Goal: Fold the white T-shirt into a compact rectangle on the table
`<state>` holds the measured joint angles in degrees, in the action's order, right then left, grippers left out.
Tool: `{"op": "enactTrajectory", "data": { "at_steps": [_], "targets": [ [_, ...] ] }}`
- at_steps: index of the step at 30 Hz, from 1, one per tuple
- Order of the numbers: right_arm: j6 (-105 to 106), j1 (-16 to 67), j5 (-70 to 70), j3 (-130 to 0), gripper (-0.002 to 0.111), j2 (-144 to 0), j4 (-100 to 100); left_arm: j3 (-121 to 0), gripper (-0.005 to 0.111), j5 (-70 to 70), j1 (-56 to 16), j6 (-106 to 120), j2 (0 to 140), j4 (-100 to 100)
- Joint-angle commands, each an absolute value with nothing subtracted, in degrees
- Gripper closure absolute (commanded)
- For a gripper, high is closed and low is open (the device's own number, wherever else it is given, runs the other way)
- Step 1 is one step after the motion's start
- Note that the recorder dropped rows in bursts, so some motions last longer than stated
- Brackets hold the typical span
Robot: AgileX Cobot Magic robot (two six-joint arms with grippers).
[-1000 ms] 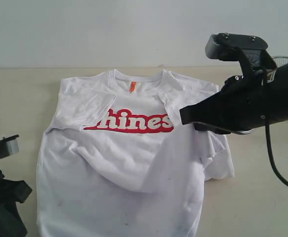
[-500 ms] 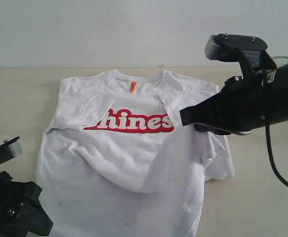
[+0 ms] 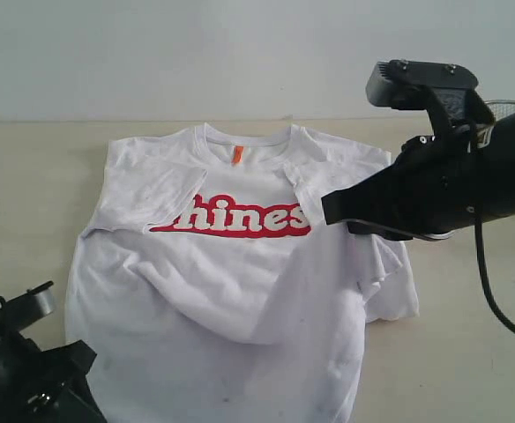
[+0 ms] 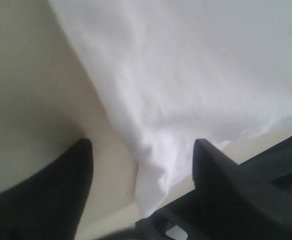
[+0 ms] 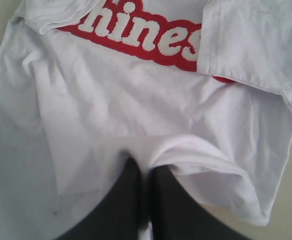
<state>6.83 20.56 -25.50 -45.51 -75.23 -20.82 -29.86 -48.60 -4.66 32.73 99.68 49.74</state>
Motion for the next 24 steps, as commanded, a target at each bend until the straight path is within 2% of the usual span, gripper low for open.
{"op": "enactTrajectory", "data": {
  "at_steps": [1, 10, 18, 21, 24],
  "targets": [
    [7.3, 20.6, -25.0, -46.0, 0.109, -75.2, -20.5, -29.7, 0.050, -45.5, -4.7, 39.7, 102.3, 56.2],
    [7.4, 20.6, -24.6, -46.0, 0.109, -75.2, -20.5, -29.7, 0.050, -42.1, -4.7, 43.8, 106.3, 59.7],
    [7.4, 20.6, -24.5, -46.0, 0.109, -75.2, -20.5, -30.0, 0.052, -46.8, -4.7, 61.8, 111.2, 76.9],
    [7.4, 20.6, -24.5, -46.0, 0.109, -75.2, -20.5, -30.0, 0.064, -46.9, -4.7, 63.4, 112.0, 78.2],
    [7.5, 20.6, -24.7, -46.0, 0.109, -75.2, -20.5, -30.0, 0.091, -46.5, -4.7, 65.2, 112.0, 78.5]
  ]
}}
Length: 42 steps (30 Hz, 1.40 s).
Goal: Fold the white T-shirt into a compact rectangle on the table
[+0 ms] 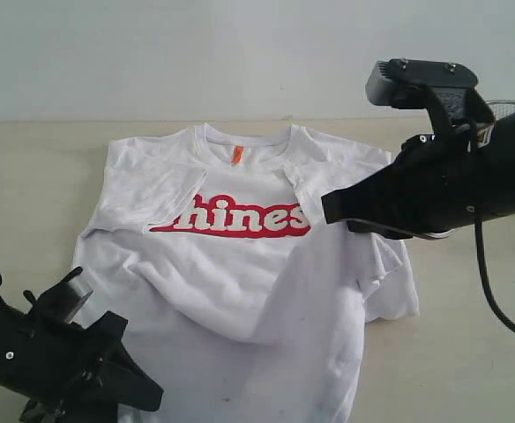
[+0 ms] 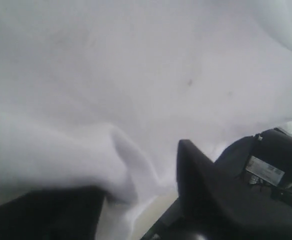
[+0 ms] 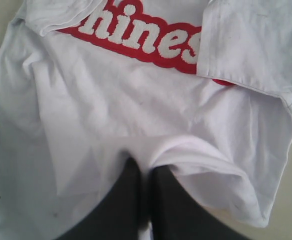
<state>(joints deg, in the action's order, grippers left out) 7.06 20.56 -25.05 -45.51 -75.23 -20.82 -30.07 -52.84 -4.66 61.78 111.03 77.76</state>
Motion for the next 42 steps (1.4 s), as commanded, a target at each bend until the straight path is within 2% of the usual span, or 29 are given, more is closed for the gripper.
{"op": "enactTrajectory", "data": {
  "at_steps": [1, 11, 24, 36, 42],
  "targets": [
    [7.5, 20.6, -24.7, -46.0, 0.109, -75.2, -20.5, -30.0, 0.101, -46.5, -4.7, 65.8, 112.0, 78.6],
    [7.6, 20.6, -24.8, -46.0, 0.109, -75.2, -20.3, -30.0, 0.102, -48.6, -4.7, 67.7, 110.2, 81.6],
    [7.4, 20.6, -22.2, -46.0, 0.109, -75.2, -20.1, -30.7, 0.102, -50.8, -4.5, 66.3, 95.9, 81.8],
    [6.9, 20.4, -16.1, -46.0, 0.109, -75.5, -20.1, -44.5, 0.102, -47.4, -4.5, 53.9, 92.4, 74.2],
    [5.7, 16.4, -13.1, -46.1, 0.109, -77.3, -20.1, -48.3, 0.102, -43.9, -4.3, 51.1, 92.4, 71.0]
  ]
}}
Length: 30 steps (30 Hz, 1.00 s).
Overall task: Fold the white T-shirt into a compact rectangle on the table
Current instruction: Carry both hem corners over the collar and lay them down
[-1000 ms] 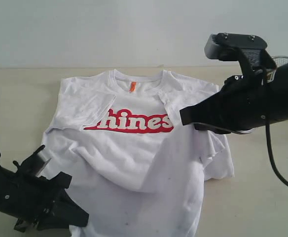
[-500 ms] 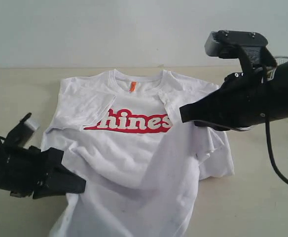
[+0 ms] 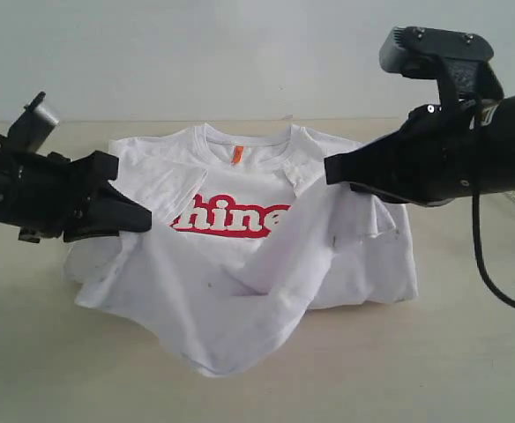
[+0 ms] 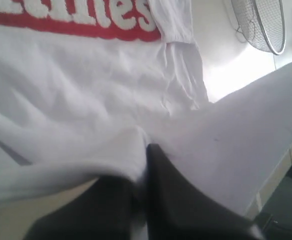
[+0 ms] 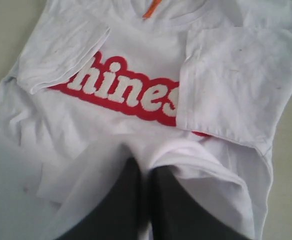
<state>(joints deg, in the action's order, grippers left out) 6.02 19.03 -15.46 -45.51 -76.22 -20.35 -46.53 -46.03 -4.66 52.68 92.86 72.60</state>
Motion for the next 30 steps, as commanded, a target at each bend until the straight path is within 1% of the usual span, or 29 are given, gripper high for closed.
{"op": "enactTrajectory", "data": {
  "at_steps": [1, 8, 13, 20, 28, 30],
  "targets": [
    [5.9, 15.6, -12.5, -46.2, 0.109, -77.7, -20.1, -48.6, 0.102, -43.1, -3.7, 51.1, 92.4, 71.0],
    [6.0, 13.7, -11.7, -49.0, 0.109, -80.6, -20.2, -50.6, 0.102, -41.9, 0.1, 51.1, 92.4, 70.8],
    [6.0, 13.7, -11.2, -51.3, 0.109, -83.4, -20.4, -53.4, 0.102, -39.9, 0.3, 51.4, 93.6, 71.5],
    [5.9, 13.7, -7.5, -51.4, 0.109, -86.1, -20.5, -58.6, 0.102, -40.4, 0.3, 51.8, 99.8, 73.0],
    [5.9, 13.7, 1.3, -51.8, 0.109, -92.4, -20.5, -62.5, 0.102, -36.2, 0.3, 53.2, 104.2, 73.1],
    [5.9, 13.7, 1.3, -54.0, 0.109, -94.7, -20.5, -63.7, 0.102, -35.5, 0.3, 53.2, 105.4, 73.1]
  ]
}}
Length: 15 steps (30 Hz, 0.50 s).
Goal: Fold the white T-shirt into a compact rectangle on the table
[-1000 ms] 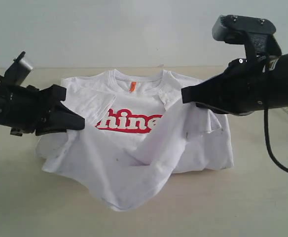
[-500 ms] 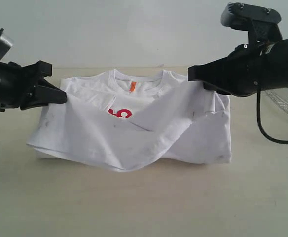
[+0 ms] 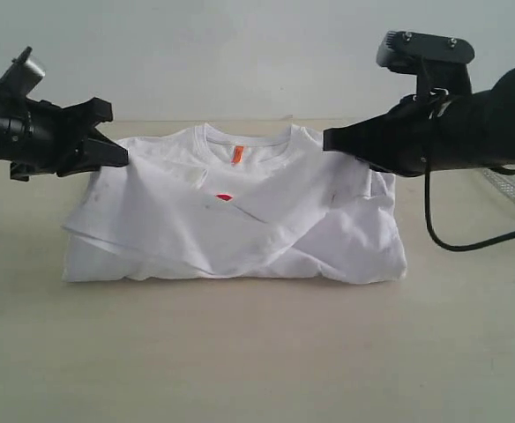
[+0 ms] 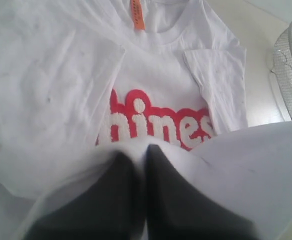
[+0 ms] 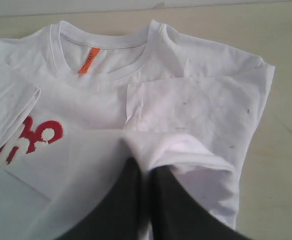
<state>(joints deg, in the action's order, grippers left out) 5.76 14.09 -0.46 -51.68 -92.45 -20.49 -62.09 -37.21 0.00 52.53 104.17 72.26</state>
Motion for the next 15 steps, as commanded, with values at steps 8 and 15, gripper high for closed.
{"op": "enactTrajectory", "data": {
  "at_steps": [8, 15],
  "targets": [
    [6.0, 13.7, 1.9, -60.6, 0.109, -100.2, -20.5, -68.7, 0.102, -34.5, 0.7, 53.6, 110.9, 73.9],
    [6.0, 11.9, 3.3, -61.3, 0.109, -102.6, -20.5, -72.6, 0.102, -33.4, 1.1, 53.7, 111.4, 73.9]
  ]
}}
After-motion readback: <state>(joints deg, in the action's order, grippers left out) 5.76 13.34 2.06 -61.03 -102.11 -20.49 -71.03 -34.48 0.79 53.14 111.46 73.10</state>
